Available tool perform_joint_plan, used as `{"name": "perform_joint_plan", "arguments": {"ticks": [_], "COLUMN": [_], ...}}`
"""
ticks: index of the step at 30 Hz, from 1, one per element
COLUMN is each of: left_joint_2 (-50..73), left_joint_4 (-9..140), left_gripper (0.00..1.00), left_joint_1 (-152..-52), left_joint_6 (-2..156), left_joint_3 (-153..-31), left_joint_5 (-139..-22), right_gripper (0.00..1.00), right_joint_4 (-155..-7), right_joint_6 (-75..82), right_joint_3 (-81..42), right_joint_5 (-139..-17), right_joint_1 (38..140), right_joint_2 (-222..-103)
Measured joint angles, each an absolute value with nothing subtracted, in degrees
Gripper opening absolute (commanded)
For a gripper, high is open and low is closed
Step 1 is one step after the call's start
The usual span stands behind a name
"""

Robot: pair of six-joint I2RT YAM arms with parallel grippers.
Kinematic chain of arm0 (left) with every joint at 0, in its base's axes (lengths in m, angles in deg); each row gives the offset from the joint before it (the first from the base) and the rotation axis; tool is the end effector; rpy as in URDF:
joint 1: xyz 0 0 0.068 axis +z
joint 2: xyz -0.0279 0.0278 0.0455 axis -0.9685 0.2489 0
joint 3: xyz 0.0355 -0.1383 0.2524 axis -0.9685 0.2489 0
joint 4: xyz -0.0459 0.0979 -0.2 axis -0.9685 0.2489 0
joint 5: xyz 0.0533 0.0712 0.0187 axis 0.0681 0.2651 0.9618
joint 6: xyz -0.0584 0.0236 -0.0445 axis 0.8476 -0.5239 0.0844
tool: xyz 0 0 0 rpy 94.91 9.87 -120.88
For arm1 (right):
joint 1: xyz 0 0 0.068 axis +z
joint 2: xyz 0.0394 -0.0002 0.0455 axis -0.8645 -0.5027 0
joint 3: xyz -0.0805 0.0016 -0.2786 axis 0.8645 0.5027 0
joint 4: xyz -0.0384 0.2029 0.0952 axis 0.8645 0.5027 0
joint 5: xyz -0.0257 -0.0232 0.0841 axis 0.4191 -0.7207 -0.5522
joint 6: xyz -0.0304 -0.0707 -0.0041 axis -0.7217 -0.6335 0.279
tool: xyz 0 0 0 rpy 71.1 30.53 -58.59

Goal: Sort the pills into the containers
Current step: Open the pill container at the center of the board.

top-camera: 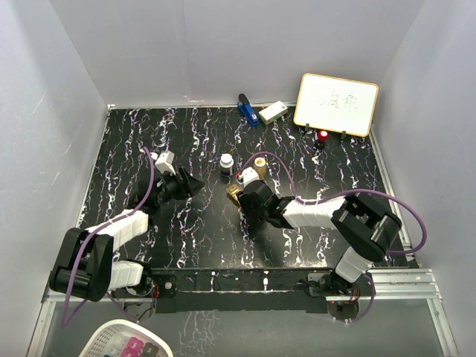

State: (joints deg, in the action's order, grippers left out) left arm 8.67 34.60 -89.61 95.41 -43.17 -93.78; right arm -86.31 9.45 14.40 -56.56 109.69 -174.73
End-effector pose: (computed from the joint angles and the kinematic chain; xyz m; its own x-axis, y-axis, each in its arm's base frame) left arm 0.2329 -0.0831 0.2271 -0.5194 -0.3557 -0.7769 0.3562 0.7363 -0.5753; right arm 0.2107 0.2256 0.1703 -0.5938 -0.3754 -0.7116 -0.5182 0.8550 -0.0186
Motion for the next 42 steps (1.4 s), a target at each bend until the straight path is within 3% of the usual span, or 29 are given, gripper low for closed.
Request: {"name": "perform_joint_plan", "arguments": {"ticks": [9,15,22,31,42], "left_joint_2": [5.83,5.24,9.77,21.31,20.48], "left_joint_4": [32.94,26.10,8.00,-18.01,-17.73], "left_gripper": [0.57,0.57,0.57,0.50,0.50], "left_joint_1": [-89.58,-89.61,-89.61,-89.76,-91.03], "left_joint_6": [95.08,96.78,105.99,125.18,126.29], "left_joint_3": [-42.60,-40.96,-40.09,-39.85,-41.73], "left_joint_5": [-94.94,-101.30,-113.15,-121.11,-121.39], "right_gripper": [0.00,0.00,0.00,0.00,0.00], "right_joint_4": [-80.08,-76.19,-75.97,-75.25,-75.36], "right_joint_6": [8.25,5.87,4.36,3.77,3.12], "right_joint_3": [12.79,11.78,10.73,10.64,10.64], "right_joint_5": [-57.52,-59.81,-63.48,-65.23,-64.88], "right_joint_1": [110.10,110.13,110.15,110.52,111.52], "right_joint_2": [-172.59,-163.46,-151.61,-149.20,-149.23]}}
